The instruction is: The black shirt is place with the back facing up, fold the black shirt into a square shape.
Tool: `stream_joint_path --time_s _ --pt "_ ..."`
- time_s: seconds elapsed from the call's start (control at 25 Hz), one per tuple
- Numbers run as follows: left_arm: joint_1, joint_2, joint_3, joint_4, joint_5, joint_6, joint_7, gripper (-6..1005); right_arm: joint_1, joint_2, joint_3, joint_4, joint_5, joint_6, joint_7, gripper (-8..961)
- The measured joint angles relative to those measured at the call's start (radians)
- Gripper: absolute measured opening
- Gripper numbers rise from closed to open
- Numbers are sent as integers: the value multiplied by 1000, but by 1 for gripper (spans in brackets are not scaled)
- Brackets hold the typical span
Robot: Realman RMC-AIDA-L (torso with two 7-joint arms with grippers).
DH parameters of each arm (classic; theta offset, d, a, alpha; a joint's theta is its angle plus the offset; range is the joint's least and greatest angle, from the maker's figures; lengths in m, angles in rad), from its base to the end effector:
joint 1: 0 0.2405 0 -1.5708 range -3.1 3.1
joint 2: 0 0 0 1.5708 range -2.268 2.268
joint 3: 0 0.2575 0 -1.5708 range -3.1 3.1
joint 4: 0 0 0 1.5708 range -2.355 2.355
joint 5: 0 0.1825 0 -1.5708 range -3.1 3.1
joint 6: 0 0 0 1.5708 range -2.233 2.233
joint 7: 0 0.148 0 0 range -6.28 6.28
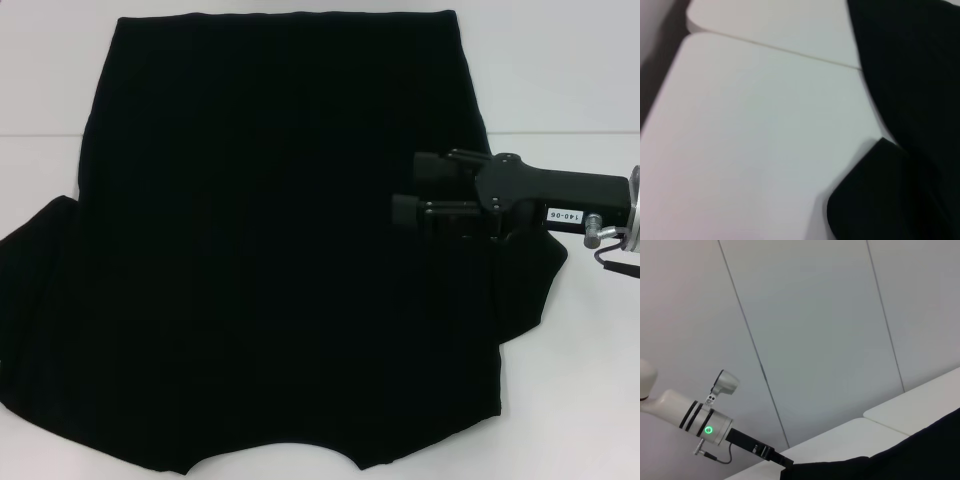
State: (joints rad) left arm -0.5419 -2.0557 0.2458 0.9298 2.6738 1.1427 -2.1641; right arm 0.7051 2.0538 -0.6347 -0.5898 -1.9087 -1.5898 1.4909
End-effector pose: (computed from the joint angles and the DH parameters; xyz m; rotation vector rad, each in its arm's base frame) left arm -0.3749 0.3295 0.1006 -1.7300 -1.4685 -0.1727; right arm 0.1848 0.3509 0.0078 -2.7258 0.6084 0.9458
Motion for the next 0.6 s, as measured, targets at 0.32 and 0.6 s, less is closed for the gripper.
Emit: stream_joint_path --time_s 0.32,0.6 --pt "2 3 -23 21 0 -29 -6 -1 -1 4 1 5 9 1 0 945" --pt "12 5 -55 32 0 -33 -6 -1 -3 6 3 5 10 8 0 944"
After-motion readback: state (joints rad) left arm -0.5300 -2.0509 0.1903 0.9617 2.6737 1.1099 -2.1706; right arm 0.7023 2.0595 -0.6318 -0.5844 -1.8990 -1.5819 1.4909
